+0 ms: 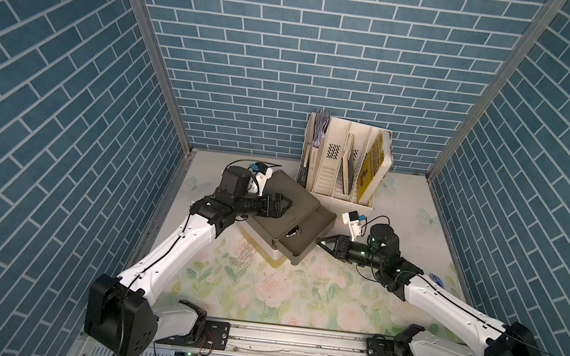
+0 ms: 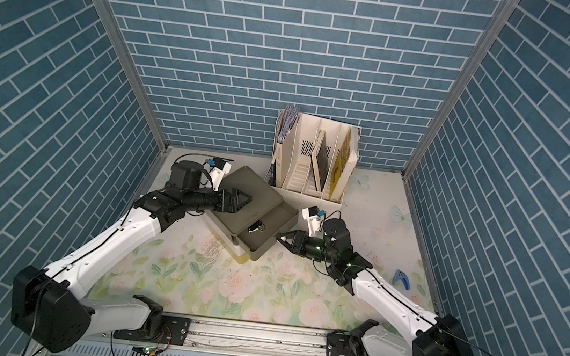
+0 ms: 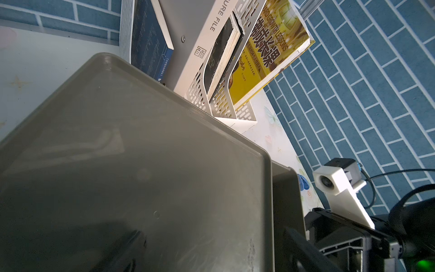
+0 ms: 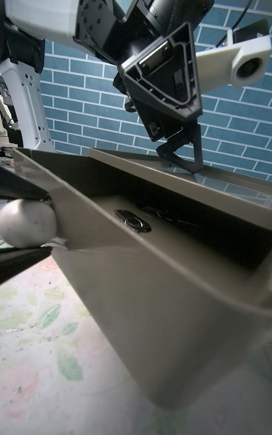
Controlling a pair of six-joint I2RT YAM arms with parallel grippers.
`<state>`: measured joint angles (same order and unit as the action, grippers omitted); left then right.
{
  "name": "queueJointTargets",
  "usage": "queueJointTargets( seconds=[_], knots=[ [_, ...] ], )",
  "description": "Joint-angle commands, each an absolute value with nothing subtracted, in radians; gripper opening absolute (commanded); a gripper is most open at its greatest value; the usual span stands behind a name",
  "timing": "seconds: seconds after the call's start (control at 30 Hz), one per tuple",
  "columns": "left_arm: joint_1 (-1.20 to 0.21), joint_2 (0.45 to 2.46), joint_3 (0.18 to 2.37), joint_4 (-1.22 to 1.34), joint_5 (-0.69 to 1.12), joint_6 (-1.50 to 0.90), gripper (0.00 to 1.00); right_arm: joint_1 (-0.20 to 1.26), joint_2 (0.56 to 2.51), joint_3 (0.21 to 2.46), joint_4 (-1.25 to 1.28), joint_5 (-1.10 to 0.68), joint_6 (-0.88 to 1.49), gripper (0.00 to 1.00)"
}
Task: Take the keys out of the drawer
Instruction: Open the drawer in the storage box.
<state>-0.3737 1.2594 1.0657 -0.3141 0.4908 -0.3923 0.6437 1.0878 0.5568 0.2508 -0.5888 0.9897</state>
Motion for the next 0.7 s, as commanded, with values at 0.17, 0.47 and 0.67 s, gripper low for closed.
queueJointTargets(
  seconds=[0.17, 0.47, 0.67],
  knots=[
    [-0.378, 1.289, 1.014, -0.407, 0.460, -0.400, 0.95, 0.612, 0.906, 0.480, 0.153, -0.507, 1.000, 0.19],
    [-0.378, 1.298, 1.015, -0.404, 0.459, -0.399, 0.95, 0.601, 0.802, 0.435, 0.082, -0.502, 1.000, 0.19],
    [-0.379, 1.303, 1.014, -0.403, 0.457, -0.400, 0.95, 0.600, 0.745, 0.411, 0.045, -0.495, 1.000, 0.19]
  ],
)
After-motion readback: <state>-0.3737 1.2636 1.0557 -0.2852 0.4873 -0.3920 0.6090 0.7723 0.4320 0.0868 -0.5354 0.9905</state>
